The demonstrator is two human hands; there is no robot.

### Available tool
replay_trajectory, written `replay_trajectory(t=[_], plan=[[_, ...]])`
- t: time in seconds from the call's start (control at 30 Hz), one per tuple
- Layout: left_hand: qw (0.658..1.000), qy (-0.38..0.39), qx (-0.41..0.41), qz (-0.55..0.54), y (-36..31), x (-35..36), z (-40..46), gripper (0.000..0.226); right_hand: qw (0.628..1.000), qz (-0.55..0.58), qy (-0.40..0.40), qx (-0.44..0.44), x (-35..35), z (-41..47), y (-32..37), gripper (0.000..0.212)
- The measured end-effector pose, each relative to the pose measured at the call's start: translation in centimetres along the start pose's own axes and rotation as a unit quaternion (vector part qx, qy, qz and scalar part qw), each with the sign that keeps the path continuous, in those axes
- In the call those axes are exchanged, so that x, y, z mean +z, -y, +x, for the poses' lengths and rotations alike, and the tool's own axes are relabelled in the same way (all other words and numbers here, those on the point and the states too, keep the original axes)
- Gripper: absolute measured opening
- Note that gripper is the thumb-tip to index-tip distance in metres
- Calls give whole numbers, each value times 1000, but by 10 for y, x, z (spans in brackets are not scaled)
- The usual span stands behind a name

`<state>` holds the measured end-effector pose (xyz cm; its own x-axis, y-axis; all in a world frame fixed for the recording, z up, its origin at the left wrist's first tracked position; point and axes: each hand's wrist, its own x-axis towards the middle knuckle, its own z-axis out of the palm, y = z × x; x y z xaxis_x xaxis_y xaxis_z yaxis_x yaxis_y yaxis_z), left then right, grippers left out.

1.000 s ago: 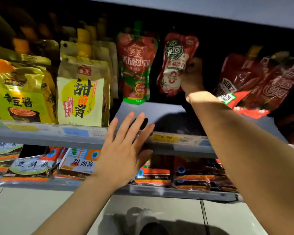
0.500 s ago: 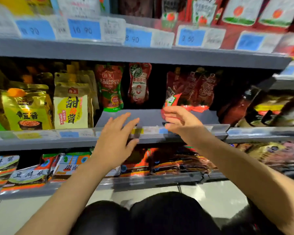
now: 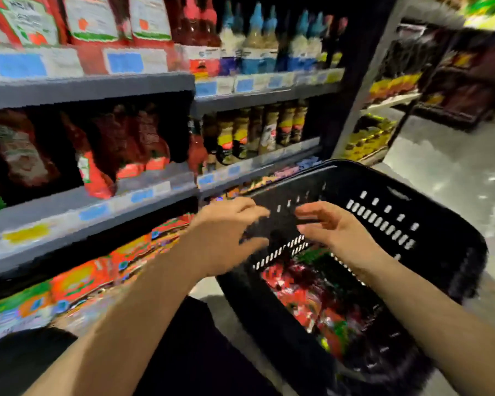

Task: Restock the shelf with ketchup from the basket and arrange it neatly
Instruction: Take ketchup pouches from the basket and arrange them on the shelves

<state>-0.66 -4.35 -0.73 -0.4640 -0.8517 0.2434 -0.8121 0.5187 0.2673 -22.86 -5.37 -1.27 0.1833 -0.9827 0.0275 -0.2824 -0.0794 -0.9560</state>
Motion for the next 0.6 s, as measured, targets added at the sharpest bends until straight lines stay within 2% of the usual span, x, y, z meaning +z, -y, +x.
replay_trajectory(t=[0.07,0.13,0.2,0.23,0.3,0.4,0.47,0.53,0.57,0.6], plan=[[992,116,6,42,-12,21,10,87,998,-9,-39,49,-27,-2,-25,22],[978,200,20,62,-21,40,16,113,995,-38,-42,87,-45,6,-50,19],[962,265,26,66,-23,54,19,115,982,-145,0,119,-56,23,-79,14],[959,274,30,69,-20,59,20,111,966,-212,45,137,-58,34,-93,21],[965,243,49,85,-15,64,20,102,918,-322,138,186,-56,50,-111,33],[980,187,53,53,-12,68,20,73,866,-376,231,235,-40,58,-127,43],[978,205,37,33,-12,70,20,68,846,-374,275,261,-23,53,-138,47],[978,204,31,31,-11,73,20,65,811,-423,318,249,-6,46,-167,41],[980,192,33,30,-10,73,20,58,816,-400,334,248,3,41,-178,40],[983,175,38,29,-11,74,20,51,831,-345,318,299,14,36,-185,43]])
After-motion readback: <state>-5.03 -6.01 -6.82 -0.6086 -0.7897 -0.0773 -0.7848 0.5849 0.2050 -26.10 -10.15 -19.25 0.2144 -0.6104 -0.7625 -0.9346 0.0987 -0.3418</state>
